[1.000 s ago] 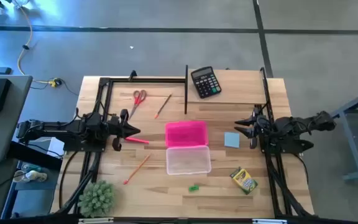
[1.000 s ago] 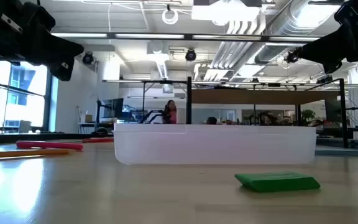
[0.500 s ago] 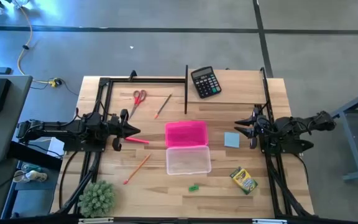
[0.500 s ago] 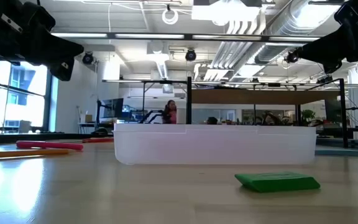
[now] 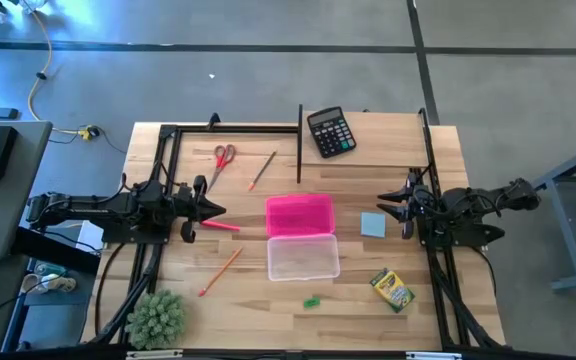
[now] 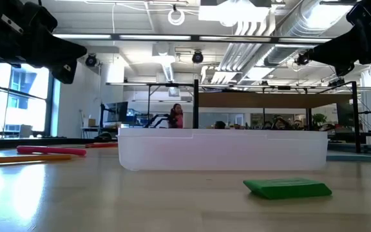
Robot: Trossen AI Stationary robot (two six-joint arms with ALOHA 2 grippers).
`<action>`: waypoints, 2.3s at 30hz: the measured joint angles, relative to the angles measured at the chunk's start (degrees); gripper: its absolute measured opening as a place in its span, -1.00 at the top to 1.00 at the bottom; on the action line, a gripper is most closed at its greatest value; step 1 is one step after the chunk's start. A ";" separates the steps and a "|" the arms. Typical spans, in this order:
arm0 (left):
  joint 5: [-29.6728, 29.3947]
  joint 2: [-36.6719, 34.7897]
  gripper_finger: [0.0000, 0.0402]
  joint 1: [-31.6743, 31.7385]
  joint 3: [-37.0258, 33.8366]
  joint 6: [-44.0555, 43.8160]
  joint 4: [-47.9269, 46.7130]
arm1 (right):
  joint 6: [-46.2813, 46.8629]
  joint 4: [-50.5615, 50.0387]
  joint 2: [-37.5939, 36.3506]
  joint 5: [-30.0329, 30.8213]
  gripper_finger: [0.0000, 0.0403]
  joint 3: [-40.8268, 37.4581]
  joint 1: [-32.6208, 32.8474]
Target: Pack school essentials
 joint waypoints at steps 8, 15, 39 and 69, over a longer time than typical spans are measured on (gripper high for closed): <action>0.00 0.00 1.00 0.00 0.01 0.01 0.00 | 0.00 0.02 -0.02 0.00 0.45 0.00 0.02; -0.02 0.00 1.00 0.00 -0.01 0.01 0.00 | 0.00 0.01 0.00 0.01 0.45 0.00 0.00; -0.01 -0.01 1.00 0.02 0.00 0.01 0.00 | 0.00 0.02 0.00 0.02 0.45 0.00 0.02; 0.00 -0.01 1.00 0.00 0.01 -1.53 0.02 | 0.00 0.00 0.00 0.02 0.45 0.00 0.02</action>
